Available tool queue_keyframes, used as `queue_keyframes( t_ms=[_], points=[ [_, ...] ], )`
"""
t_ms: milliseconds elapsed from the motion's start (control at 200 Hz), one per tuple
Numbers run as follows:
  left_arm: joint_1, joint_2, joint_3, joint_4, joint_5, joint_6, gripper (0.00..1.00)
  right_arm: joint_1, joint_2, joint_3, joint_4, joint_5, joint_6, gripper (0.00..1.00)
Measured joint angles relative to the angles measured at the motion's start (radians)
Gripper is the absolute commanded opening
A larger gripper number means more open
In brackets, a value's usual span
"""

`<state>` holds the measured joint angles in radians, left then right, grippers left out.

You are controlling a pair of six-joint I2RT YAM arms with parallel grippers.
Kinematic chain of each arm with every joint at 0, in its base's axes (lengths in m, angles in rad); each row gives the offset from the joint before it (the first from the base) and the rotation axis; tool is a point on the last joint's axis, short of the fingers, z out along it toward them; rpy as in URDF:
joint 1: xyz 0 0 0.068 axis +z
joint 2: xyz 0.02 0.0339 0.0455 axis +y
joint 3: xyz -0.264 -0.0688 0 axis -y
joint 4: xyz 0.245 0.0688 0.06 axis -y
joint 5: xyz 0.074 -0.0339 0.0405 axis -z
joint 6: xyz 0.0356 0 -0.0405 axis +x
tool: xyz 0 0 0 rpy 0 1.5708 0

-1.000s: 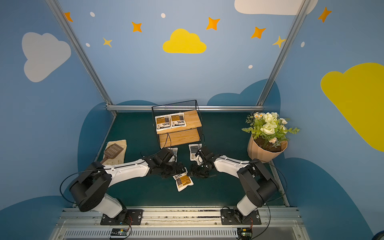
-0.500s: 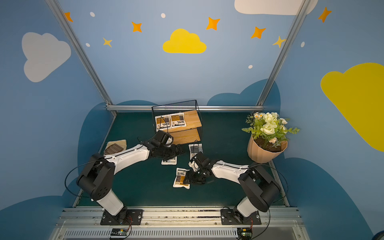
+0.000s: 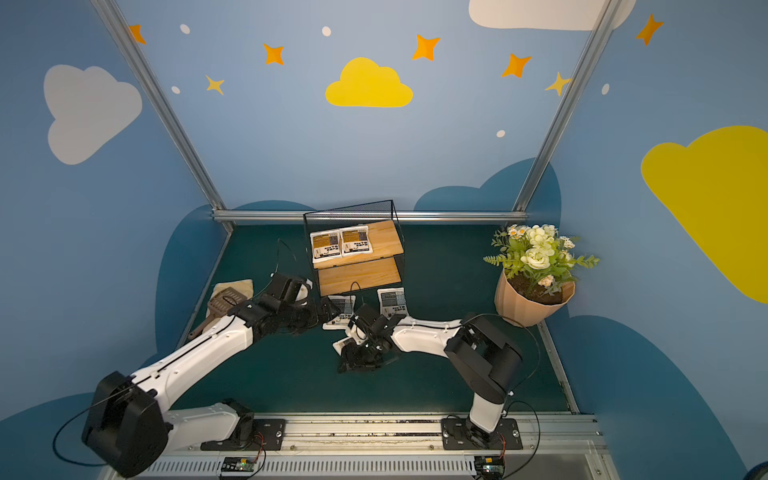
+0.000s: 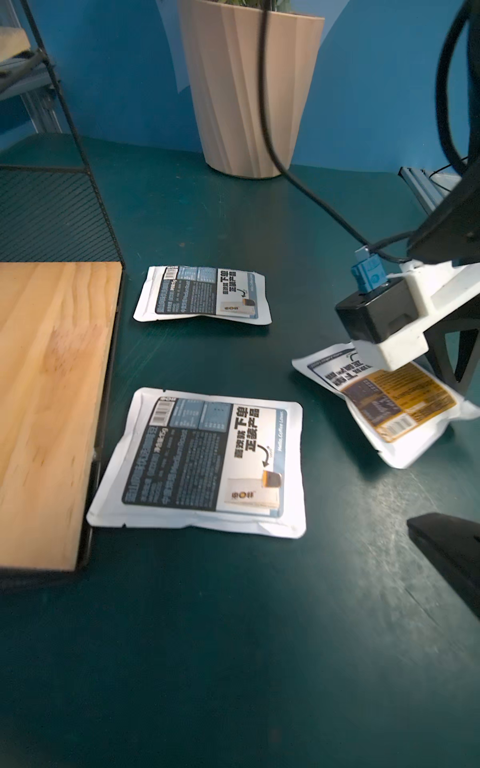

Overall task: Place the bagged coffee beans on the shelf by color
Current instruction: Adjust the bagged coffee beans at the center of the board.

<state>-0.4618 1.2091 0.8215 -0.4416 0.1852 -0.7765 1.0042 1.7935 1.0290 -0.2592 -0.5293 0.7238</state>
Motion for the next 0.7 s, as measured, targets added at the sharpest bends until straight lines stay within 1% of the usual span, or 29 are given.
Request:
queue_keyframes(
  t_ms=[80,170,245,340,451,571,701],
  points=[
    [0.007,-0.051,-0.032,-0.017,-0.022,-0.010,1.00,0.014,0.042,0.087,-0.002,-0.014,-0.007,0.64],
    [0.022,-0.088,-0.047,-0.042,-0.042,-0.016,1.00,0.021,0.041,0.132,-0.003,-0.023,-0.014,0.65],
    [0.032,-0.106,-0.051,-0.053,-0.052,-0.018,1.00,0.020,0.015,0.125,-0.005,-0.032,-0.014,0.65],
    [0.038,-0.117,-0.057,-0.060,-0.055,-0.018,1.00,0.002,-0.061,0.064,-0.006,-0.039,-0.008,0.65],
    [0.037,-0.116,-0.073,-0.061,-0.045,-0.017,1.00,-0.056,-0.180,-0.023,-0.011,-0.040,0.001,0.66],
    [0.025,-0.111,-0.097,-0.073,-0.040,-0.012,1.00,-0.150,-0.291,-0.102,-0.014,-0.039,0.002,0.66],
    [-0.035,-0.095,-0.106,-0.101,-0.058,-0.003,1.00,-0.249,-0.352,-0.165,-0.014,-0.041,0.001,0.66]
  ],
)
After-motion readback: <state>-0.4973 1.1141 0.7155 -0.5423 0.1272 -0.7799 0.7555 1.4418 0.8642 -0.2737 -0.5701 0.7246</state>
